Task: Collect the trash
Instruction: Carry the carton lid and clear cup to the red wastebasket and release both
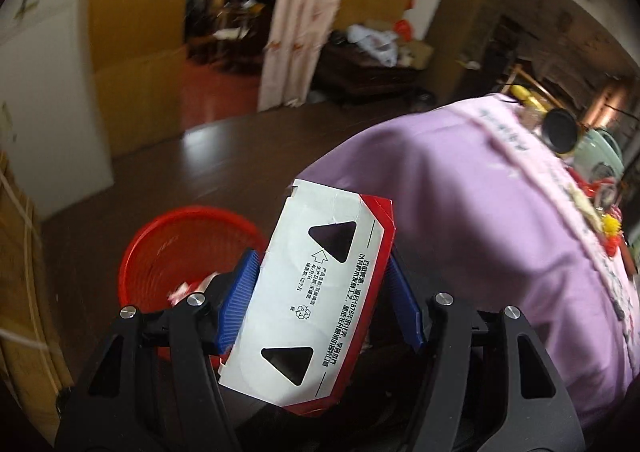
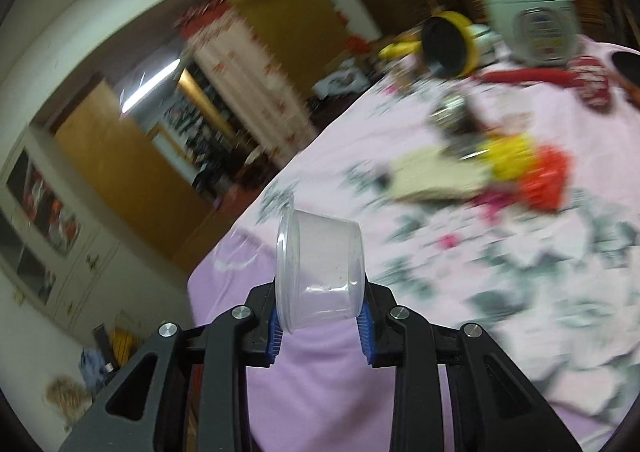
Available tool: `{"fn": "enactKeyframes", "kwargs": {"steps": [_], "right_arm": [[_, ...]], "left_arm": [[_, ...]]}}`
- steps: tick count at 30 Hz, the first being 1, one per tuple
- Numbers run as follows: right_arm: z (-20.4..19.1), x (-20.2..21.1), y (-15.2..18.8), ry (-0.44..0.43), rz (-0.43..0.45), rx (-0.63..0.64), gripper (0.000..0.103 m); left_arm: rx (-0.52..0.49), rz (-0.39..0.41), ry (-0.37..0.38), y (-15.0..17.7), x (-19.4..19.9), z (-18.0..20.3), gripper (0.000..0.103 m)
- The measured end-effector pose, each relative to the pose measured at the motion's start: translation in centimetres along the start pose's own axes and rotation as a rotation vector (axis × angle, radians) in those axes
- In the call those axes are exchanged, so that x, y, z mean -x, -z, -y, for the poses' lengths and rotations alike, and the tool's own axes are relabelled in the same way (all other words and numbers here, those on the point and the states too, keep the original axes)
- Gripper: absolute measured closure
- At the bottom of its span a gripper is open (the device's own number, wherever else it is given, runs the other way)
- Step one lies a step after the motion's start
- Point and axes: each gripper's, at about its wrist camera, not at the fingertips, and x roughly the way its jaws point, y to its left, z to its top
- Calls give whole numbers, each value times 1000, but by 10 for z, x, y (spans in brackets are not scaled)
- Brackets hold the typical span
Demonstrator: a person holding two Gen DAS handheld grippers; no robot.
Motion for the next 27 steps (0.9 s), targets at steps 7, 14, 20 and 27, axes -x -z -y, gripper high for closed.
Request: {"fn": "enactKeyframes", "kwargs": {"steps": [7, 14, 20, 27], "right_arm": [[-102, -70, 28, -102, -161, 162, 73], [-202, -135, 69, -207, -332, 319, 73], [-284, -211, 116, -269, -514, 444, 73], [-349, -286, 147, -237, -573, 523, 35]], "left_arm": [[185, -48, -90, 16, -30, -80, 25], [323, -33, -106, 25, -20, -134, 18], [356, -3, -201, 25, 0, -154, 13], [350, 38, -304, 20, 19, -168, 12]]}}
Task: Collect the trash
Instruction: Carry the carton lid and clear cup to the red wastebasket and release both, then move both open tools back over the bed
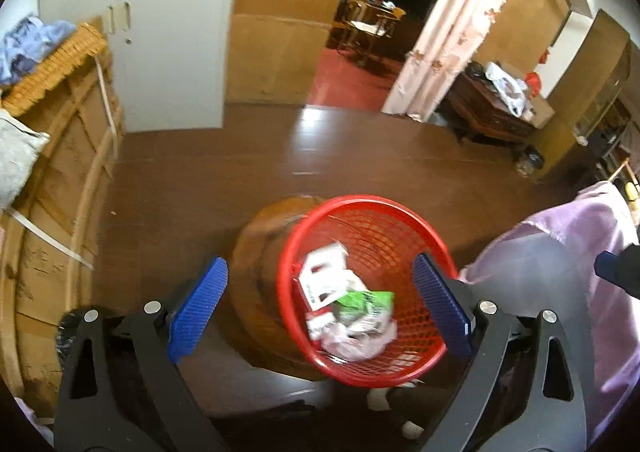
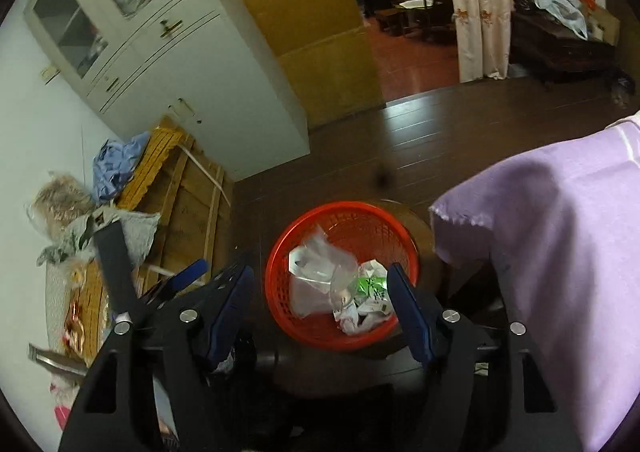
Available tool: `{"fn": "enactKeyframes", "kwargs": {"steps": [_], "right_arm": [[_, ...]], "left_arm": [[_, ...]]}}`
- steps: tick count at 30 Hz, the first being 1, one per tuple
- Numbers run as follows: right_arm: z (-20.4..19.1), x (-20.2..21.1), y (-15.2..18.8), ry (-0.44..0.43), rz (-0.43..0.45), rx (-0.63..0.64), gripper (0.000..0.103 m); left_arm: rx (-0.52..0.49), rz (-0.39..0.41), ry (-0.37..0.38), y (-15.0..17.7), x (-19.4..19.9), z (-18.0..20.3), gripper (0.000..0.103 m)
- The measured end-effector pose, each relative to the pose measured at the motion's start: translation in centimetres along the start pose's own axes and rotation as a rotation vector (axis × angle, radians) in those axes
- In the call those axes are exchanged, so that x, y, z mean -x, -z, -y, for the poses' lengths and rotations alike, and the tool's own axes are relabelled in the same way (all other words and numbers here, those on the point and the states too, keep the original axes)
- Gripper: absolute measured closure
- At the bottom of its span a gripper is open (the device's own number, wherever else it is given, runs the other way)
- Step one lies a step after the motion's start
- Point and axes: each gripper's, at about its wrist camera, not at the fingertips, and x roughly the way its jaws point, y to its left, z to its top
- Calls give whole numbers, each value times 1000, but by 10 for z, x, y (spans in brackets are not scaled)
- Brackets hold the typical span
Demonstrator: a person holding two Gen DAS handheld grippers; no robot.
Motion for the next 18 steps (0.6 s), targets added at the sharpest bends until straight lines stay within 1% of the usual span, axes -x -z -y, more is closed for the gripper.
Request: {"fn": "enactKeyframes", "kwargs": {"steps": [2, 5, 8, 11, 15, 18], "right_arm": [[6, 6, 6, -24, -4, -24, 35], [23, 30, 16, 13, 22, -33, 35], [46, 63, 26, 46, 76, -71, 35], [78, 99, 40, 91, 130, -114, 35], [116, 153, 62, 173, 202, -168, 35], [144, 192, 80, 233, 255, -208, 35]], "left_arm": [[-3, 11, 1, 0, 2, 2, 12], [-15, 12, 30, 1, 4, 9, 11], [-62, 21, 35, 5, 9, 25, 11], [-109, 33, 58, 8, 20, 45, 11], [-185, 49, 109, 14, 38, 80, 9], [-278, 45, 167, 19, 49, 121, 9]]}}
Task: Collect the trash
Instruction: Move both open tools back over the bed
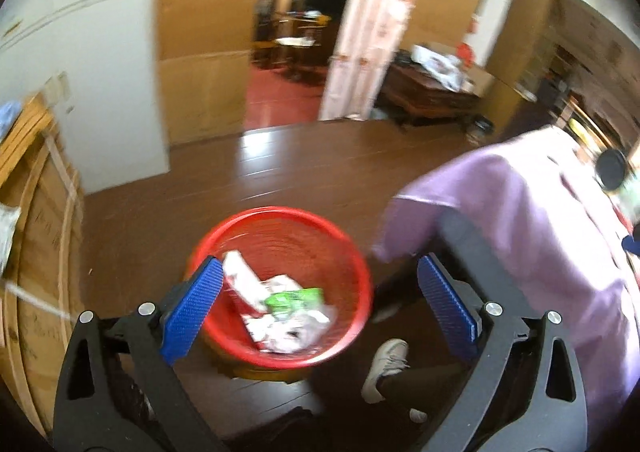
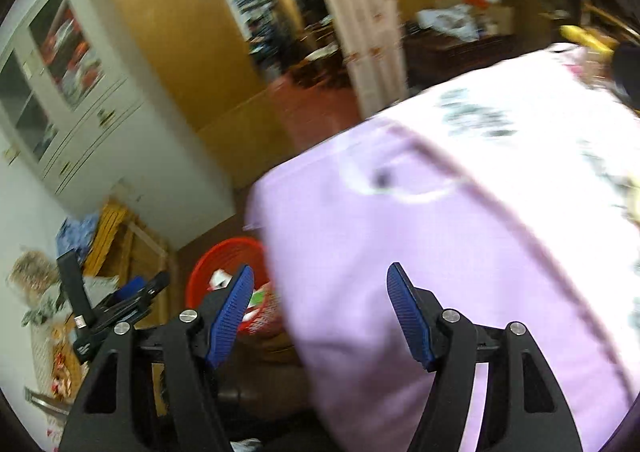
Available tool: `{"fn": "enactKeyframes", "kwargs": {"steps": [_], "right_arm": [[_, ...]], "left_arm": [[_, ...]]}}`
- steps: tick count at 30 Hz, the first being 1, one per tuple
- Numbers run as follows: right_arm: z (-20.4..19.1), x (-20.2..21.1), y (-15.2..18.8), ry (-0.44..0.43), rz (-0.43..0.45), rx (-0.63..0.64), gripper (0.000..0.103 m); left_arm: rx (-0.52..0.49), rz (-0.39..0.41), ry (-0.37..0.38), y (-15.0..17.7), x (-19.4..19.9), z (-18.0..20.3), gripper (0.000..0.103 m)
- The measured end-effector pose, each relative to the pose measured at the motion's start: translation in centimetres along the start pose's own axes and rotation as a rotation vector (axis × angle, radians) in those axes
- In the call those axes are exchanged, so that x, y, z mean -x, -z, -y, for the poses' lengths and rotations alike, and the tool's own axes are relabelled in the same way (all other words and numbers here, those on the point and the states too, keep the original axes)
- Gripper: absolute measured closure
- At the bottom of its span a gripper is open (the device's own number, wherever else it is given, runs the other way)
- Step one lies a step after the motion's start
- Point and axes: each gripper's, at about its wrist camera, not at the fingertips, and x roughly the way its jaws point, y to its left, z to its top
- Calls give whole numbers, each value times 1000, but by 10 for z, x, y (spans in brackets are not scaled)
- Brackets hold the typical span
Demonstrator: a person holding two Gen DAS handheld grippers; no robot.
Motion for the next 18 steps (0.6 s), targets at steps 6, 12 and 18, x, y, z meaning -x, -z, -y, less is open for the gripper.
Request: {"fn": "enactKeyframes", "kwargs": {"steps": [6, 12, 18], "right_arm": [[97, 82, 11, 172, 119, -109, 32], [204, 156, 31, 337, 212, -281, 31], [282, 202, 57, 431, 305, -436, 30]], "left_arm": [[-215, 9, 127, -15, 11, 103, 8], [-433, -6, 315, -36, 20, 238, 7], [-585, -30, 420, -46, 9, 374, 7]]}}
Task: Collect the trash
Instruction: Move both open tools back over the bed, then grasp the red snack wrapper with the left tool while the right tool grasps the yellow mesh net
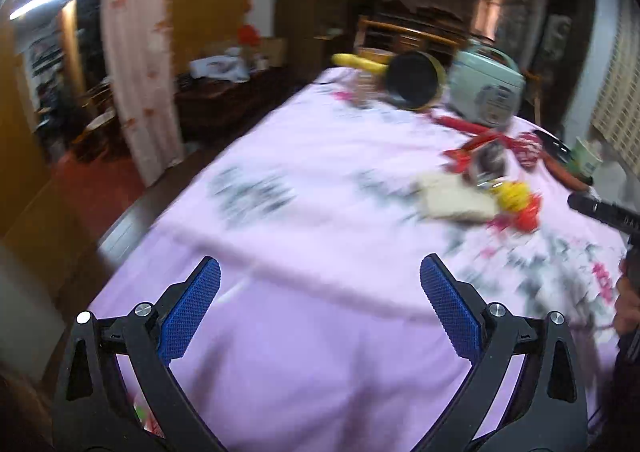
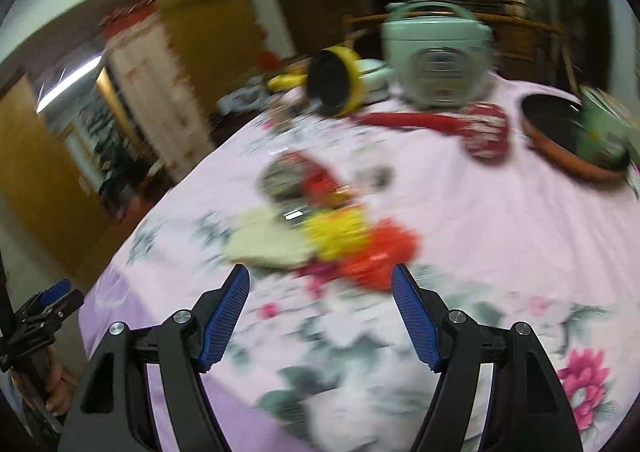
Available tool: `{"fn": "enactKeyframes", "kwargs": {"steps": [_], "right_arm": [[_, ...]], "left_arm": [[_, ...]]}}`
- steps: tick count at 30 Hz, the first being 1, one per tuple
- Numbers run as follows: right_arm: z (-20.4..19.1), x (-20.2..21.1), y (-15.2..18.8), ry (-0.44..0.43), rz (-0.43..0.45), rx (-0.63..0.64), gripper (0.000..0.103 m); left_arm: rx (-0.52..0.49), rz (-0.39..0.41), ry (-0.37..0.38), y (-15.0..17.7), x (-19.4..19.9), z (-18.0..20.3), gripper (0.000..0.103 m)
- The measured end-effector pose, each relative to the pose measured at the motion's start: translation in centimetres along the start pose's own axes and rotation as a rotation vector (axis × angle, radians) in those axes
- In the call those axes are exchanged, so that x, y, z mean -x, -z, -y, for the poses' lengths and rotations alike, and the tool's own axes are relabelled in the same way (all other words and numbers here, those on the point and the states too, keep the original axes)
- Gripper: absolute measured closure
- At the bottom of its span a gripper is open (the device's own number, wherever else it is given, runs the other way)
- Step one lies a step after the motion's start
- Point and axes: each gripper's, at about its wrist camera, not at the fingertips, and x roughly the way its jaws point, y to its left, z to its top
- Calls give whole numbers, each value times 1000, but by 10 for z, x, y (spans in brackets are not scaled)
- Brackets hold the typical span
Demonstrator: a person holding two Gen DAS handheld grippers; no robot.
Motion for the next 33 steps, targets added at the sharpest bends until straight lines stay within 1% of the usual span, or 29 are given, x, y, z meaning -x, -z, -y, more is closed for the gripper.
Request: {"fn": "enactKeyframes", "kwargs": {"steps": [3, 5, 7, 8, 10, 13, 14, 15, 16, 17, 18, 19, 20, 21, 22, 23, 24, 25, 27, 28, 30, 33], "right_arm": [[37, -3, 6, -7, 27, -91, 29], [62, -7, 6, -4, -10, -146, 29], [70, -8, 5, -28, -14, -175, 29], [73, -5, 5, -28, -8, -187, 29], [77, -1, 3, -38, 2, -191, 28], [74, 4, 4, -42, 14, -194, 27], [74, 2, 3, -43, 14, -196, 27], [75, 2, 2, -45, 13, -199, 27], [75, 2, 1, -45, 13, -202, 27], [76, 2, 0, -41, 13, -202, 27], [77, 3, 0, -35, 12, -204, 27], [78, 3, 0, -31, 13, -205, 27], [79, 3, 0, -27, 14, -207, 27], [80, 2, 0, -23, 15, -210, 27], [80, 2, 1, -18, 17, -212, 27], [80, 1, 1, -14, 17, -213, 27], [80, 0, 2, -13, 15, -214, 27], [80, -1, 3, -17, 11, -216, 28], [79, -5, 4, -31, 3, -215, 30], [77, -7, 4, -35, -2, -209, 32], [75, -11, 6, -39, -13, -199, 34], [69, -20, 8, -52, -38, -179, 35]], "left_arm": [[-49, -41, 85, -31, -35, 54, 7], [-79, -61, 106, -47, -56, 85, 7], [-94, -80, 129, -62, -81, 120, 7], [-88, -85, 140, -65, -88, 130, 7], [-55, -107, 182, -79, -115, 157, 7], [-38, -140, 173, -89, -145, 182, 7], [-40, -149, 156, -90, -155, 189, 7], [-43, -163, 120, -93, -168, 194, 7], [-42, -173, 98, -93, -178, 196, 7], [-37, -185, 91, -93, -188, 197, 9], [-27, -192, 106, -90, -195, 192, 15], [-19, -195, 130, -86, -200, 187, 45], [-16, -208, 150, -83, -204, 183, 58], [3, -224, 176, -81, -205, 173, 61], [35, -213, 202, -81, -199, 161, 66], [50, -199, 214, -83, -191, 154, 70], [72, -170, 233, -88, -179, 143, 77], [83, -145, 249, -91, -168, 136, 79], [88, -91, 274, -95, -144, 120, 79], [83, -64, 266, -94, -132, 111, 79], [79, -48, 259, -87, -119, 98, 79], [74, -51, 240, -70, -117, 76, 79]]}}
